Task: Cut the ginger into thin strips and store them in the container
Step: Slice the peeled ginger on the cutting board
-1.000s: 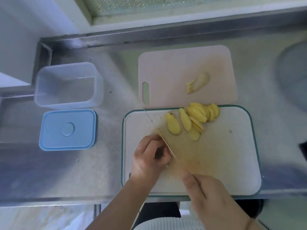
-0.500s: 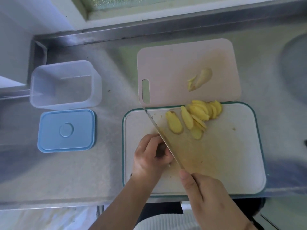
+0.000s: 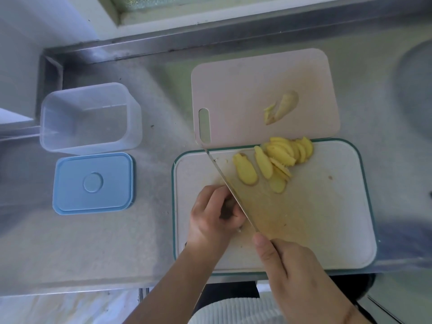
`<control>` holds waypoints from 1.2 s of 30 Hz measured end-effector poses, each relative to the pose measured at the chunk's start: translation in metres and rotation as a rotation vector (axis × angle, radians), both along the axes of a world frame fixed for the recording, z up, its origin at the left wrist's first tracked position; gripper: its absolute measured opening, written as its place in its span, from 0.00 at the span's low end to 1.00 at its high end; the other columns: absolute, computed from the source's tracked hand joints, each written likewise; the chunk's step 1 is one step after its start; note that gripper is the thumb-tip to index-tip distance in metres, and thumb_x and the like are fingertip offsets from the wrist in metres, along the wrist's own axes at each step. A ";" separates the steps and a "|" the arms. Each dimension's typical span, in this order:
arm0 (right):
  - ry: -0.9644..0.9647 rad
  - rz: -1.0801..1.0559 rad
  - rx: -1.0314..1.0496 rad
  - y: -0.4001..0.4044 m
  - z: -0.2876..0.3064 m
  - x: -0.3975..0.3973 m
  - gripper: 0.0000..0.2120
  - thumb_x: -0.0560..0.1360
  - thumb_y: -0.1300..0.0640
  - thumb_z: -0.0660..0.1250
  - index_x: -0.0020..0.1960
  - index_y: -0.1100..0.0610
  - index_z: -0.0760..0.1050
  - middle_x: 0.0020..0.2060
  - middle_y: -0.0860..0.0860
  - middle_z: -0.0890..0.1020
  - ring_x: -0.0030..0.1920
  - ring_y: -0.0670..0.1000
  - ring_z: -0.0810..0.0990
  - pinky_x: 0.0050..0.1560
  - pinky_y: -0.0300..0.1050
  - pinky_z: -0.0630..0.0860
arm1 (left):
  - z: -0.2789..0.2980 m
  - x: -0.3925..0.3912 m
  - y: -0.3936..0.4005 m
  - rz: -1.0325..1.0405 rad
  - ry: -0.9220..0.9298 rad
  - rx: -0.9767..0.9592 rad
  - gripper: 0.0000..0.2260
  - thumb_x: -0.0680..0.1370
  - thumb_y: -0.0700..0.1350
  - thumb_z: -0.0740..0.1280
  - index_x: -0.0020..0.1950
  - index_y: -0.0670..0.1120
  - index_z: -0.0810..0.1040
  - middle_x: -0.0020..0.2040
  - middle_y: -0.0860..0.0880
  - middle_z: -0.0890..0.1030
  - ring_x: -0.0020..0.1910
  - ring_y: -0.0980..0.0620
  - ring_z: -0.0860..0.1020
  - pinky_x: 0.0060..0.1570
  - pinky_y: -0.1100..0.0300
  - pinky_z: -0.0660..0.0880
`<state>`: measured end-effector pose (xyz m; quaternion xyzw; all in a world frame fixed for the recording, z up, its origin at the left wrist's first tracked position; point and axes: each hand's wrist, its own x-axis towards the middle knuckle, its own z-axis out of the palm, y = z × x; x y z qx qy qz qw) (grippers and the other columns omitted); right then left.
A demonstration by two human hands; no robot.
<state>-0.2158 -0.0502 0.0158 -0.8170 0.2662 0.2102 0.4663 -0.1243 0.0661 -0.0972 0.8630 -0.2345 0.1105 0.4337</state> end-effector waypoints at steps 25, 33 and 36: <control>0.056 0.028 0.085 -0.003 -0.007 0.032 0.29 0.70 0.30 0.43 0.29 0.54 0.62 0.17 0.43 0.67 0.22 0.44 0.66 0.27 0.35 0.65 | 0.000 0.002 0.000 0.005 0.071 0.007 0.04 0.71 0.39 0.67 0.45 0.42 0.76 0.36 0.47 0.75 0.35 0.60 0.68 0.41 0.78 0.65; 0.169 0.040 0.069 -0.009 0.003 -0.008 0.45 0.53 0.15 0.33 0.29 0.53 0.66 0.23 0.50 0.71 0.27 0.47 0.70 0.35 0.38 0.69 | 0.000 0.002 0.003 -0.010 0.140 0.042 0.06 0.70 0.39 0.68 0.44 0.37 0.80 0.38 0.47 0.76 0.39 0.64 0.66 0.44 0.79 0.66; 0.097 0.067 0.069 -0.006 -0.006 0.024 0.32 0.67 0.26 0.41 0.29 0.54 0.63 0.20 0.48 0.67 0.24 0.47 0.66 0.29 0.40 0.66 | 0.003 0.002 0.002 0.003 0.125 0.014 0.08 0.78 0.41 0.66 0.44 0.37 0.79 0.38 0.47 0.75 0.37 0.62 0.66 0.42 0.79 0.66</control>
